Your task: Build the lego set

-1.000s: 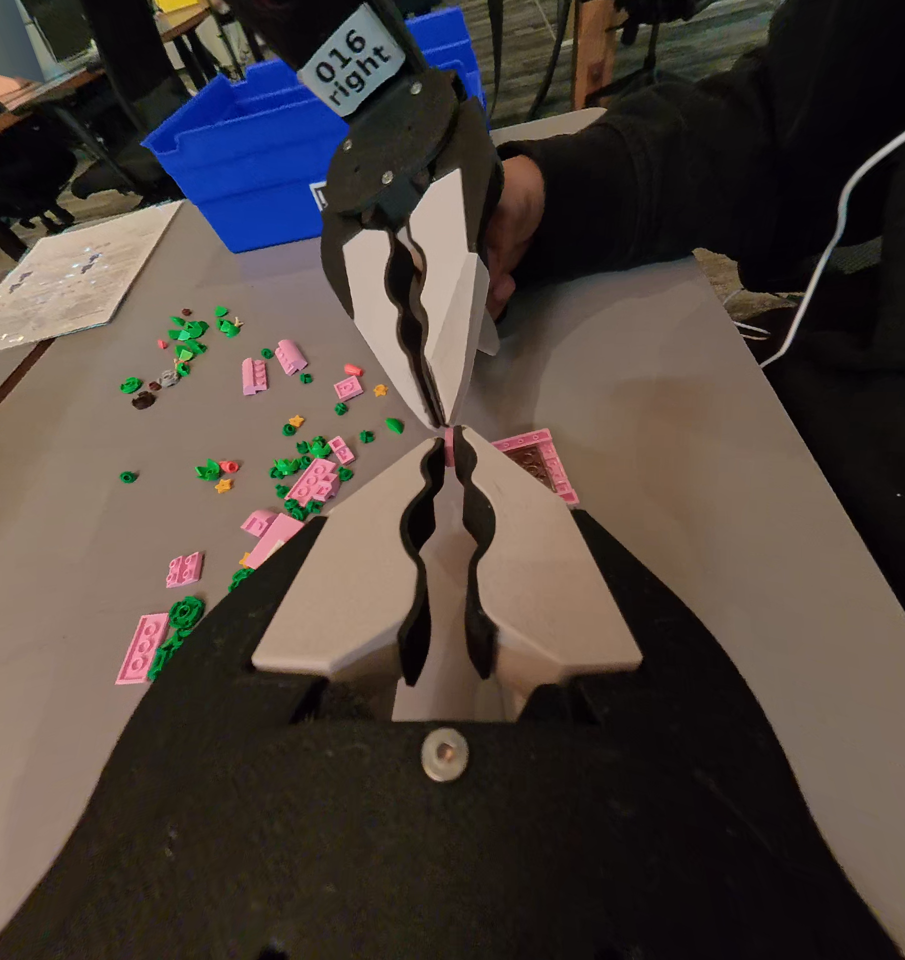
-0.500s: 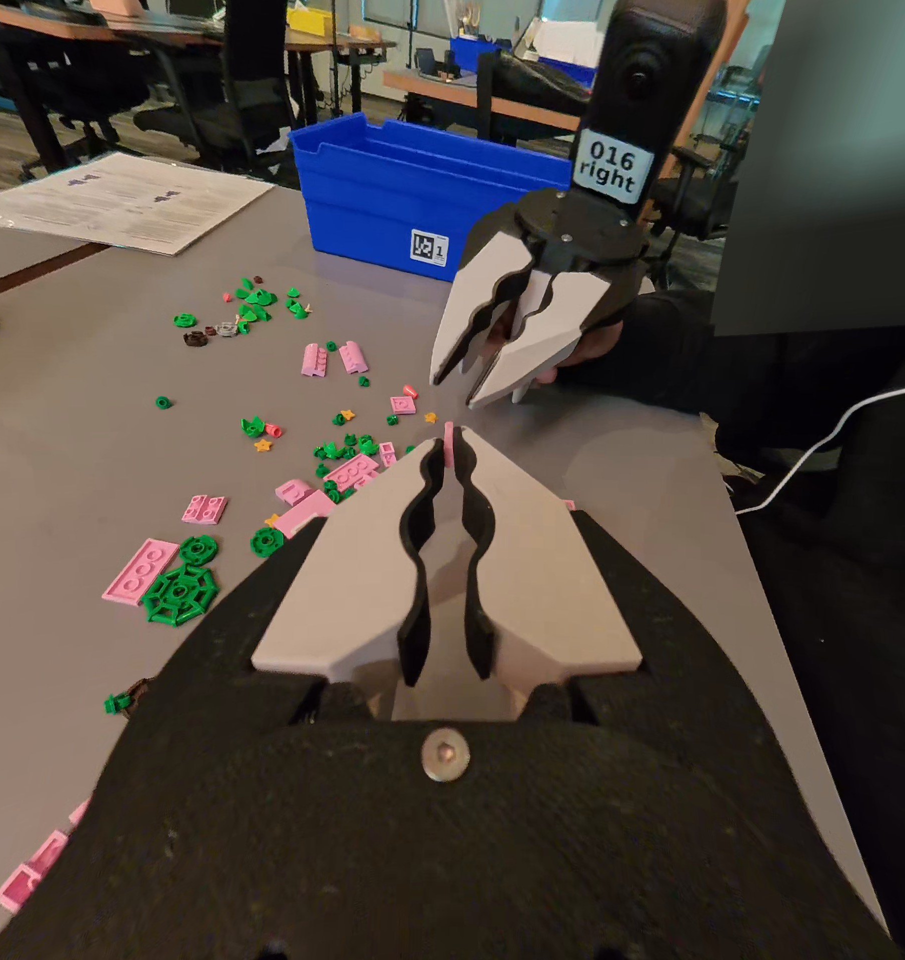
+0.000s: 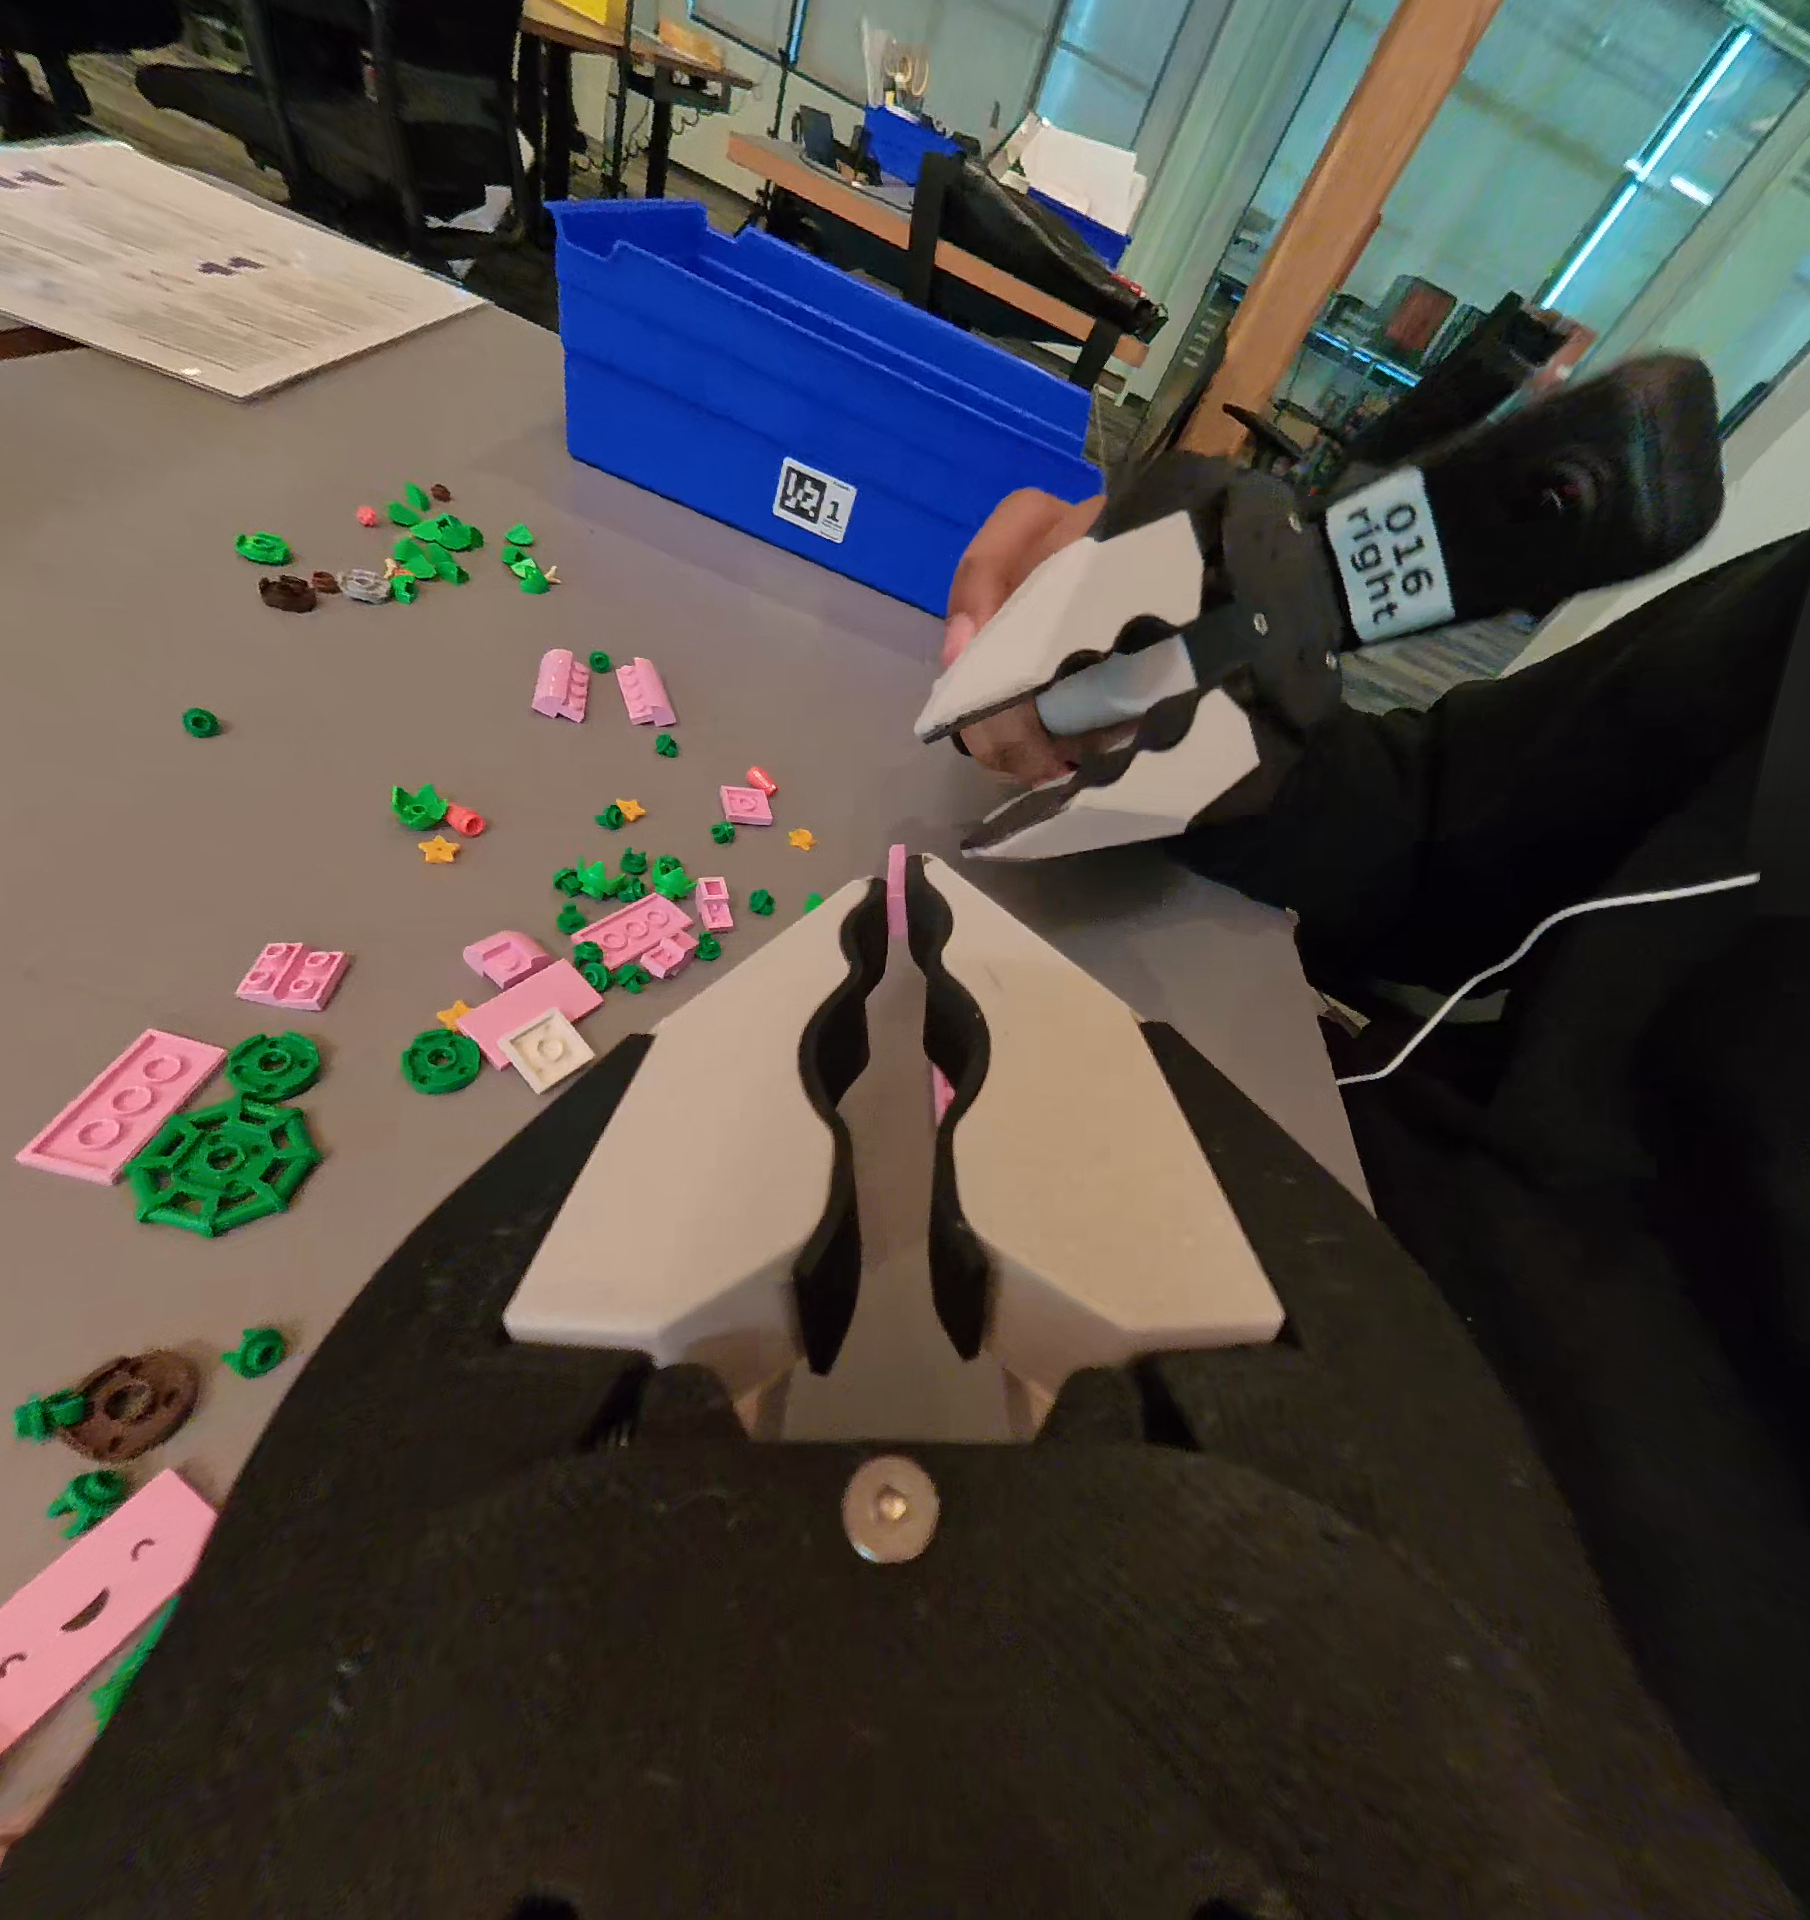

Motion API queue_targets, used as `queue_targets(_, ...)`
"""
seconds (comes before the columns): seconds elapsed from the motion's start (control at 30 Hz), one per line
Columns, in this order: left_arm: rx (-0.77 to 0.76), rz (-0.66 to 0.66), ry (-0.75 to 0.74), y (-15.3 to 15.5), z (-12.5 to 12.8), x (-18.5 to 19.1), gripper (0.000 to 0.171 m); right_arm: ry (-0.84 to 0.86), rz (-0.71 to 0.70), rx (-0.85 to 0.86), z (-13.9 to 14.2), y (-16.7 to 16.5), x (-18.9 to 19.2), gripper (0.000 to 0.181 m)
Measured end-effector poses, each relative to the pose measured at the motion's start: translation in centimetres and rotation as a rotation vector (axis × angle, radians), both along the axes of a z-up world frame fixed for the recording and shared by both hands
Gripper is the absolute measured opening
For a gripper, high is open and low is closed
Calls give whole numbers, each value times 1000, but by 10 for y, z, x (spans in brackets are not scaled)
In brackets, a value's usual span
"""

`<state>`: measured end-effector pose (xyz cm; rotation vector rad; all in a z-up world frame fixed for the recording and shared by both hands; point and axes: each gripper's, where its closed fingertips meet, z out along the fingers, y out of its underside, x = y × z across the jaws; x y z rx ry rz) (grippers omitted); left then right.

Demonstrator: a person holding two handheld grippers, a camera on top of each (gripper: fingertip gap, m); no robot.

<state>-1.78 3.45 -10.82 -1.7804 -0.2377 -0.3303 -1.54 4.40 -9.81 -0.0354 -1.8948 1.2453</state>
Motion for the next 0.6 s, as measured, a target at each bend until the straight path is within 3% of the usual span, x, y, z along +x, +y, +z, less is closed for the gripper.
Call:
queue_targets(0.1, 28, -22, -43, 2, 5, 4, 2, 142, -41, 105, -1, -4, 2, 19)
queue_targets(0.27, 69, -55, -64, 2, 12, 10, 2, 227, -71, 206, -8, -12, 4, 15)
queue_targets(0.5, 64, -59, -28, 2, 11, 11, 4, 178, -38, 177, -6, -10, 6, 6)
queue_targets(0.6, 25, -27, 95, 3, 5, 9, 43, 13, 17, 203, -23, 2, 6, 6)
